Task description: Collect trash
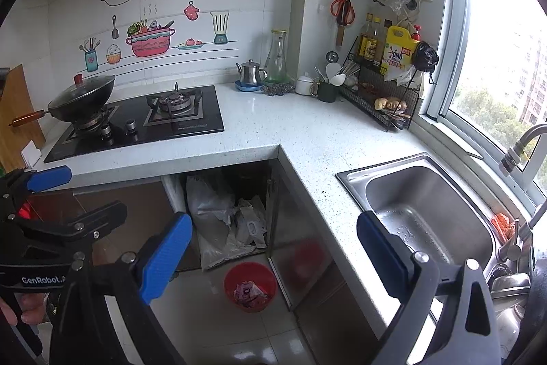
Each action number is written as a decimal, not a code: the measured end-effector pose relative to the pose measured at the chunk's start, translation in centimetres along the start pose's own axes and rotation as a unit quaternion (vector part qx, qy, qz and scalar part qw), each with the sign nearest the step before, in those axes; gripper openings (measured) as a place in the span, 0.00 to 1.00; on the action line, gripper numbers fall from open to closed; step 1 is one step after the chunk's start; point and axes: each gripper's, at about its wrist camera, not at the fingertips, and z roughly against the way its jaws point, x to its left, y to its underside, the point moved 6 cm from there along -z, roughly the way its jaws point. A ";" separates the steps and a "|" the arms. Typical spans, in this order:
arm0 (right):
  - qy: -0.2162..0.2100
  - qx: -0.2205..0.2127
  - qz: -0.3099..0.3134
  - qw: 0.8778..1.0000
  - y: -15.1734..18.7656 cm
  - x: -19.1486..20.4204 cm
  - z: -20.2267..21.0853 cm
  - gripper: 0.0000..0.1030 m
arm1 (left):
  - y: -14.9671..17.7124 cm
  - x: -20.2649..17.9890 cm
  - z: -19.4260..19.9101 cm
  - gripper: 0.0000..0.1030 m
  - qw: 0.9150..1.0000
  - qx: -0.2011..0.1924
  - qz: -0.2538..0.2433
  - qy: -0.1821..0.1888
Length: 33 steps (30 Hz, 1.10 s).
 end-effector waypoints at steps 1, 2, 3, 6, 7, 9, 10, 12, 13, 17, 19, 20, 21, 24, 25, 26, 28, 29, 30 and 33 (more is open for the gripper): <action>0.000 0.000 0.000 1.000 0.0 0.0 0.1 0.94 | 0.0 0.0 0.0 1.00 1.000 0.000 -0.001 0.000; 0.000 -0.001 0.000 1.000 0.0 0.0 0.1 0.94 | 0.0 -0.1 0.1 1.00 1.000 0.000 -0.003 -0.001; 0.001 -0.002 0.000 1.000 0.0 0.0 0.1 0.94 | 0.0 -0.1 0.1 1.00 1.000 0.001 -0.004 -0.001; 0.001 -0.002 -0.002 1.000 -0.1 0.1 0.3 0.94 | 0.1 -0.2 0.1 1.00 1.000 0.001 -0.004 -0.001; 0.001 -0.002 -0.003 1.000 0.0 0.1 0.4 0.94 | 0.1 -0.3 0.1 1.00 1.000 0.000 -0.004 -0.001; 0.001 -0.002 -0.002 1.000 0.0 0.1 0.4 0.94 | 0.1 -0.3 0.1 1.00 1.000 -0.001 -0.006 -0.002; 0.002 -0.002 -0.002 1.000 -0.1 0.1 0.4 0.94 | 0.1 -0.4 0.1 1.00 1.000 -0.001 -0.008 -0.004; 0.002 -0.002 -0.003 1.000 -0.1 0.1 0.4 0.94 | 0.1 -0.4 0.2 1.00 1.000 -0.002 -0.011 -0.005; 0.002 -0.002 -0.003 1.000 -0.1 0.1 0.4 0.94 | 0.1 -0.4 0.2 1.00 1.000 -0.002 -0.012 -0.003; 0.005 -0.003 -0.002 1.000 -0.1 0.2 0.5 0.94 | 0.2 -0.3 0.3 1.00 1.000 -0.001 -0.011 0.002; 0.006 -0.003 -0.003 1.000 -0.1 0.3 0.5 0.94 | 0.2 -0.3 0.3 1.00 1.000 -0.001 -0.012 0.004; 0.006 -0.003 -0.003 1.000 -0.1 0.2 0.5 0.94 | 0.2 -0.3 0.4 1.00 1.000 -0.001 -0.013 0.004; 0.008 -0.002 -0.005 1.000 0.0 0.3 0.5 0.94 | 0.3 -0.3 0.4 1.00 1.000 -0.001 -0.014 0.004; 0.010 -0.002 -0.008 1.000 0.0 0.6 0.7 0.94 | 0.3 -0.4 0.4 1.00 1.000 -0.001 -0.017 0.005; 0.012 -0.001 -0.008 1.000 -0.1 0.7 0.7 0.94 | 0.3 -0.4 0.4 1.00 1.000 -0.001 -0.018 0.005; 0.012 -0.001 -0.009 1.000 -0.1 0.8 0.7 0.94 | 0.4 -0.4 0.4 1.00 1.000 0.000 -0.020 0.006; 0.015 -0.001 -0.012 1.000 -0.1 1.0 0.7 0.94 | 0.4 -0.4 0.4 1.00 1.000 -0.001 -0.023 0.006; 0.016 -0.001 -0.013 1.000 -0.1 1.2 0.7 0.94 | 0.5 -0.3 0.4 1.00 1.000 0.000 -0.024 0.006; 0.016 0.000 -0.014 1.000 -0.1 1.2 0.7 0.94 | 0.5 -0.3 0.4 1.00 1.000 0.000 -0.025 0.005; 0.018 0.001 -0.015 1.000 -0.1 1.4 0.8 0.94 | 0.5 -0.3 0.4 1.00 1.000 0.000 -0.027 0.006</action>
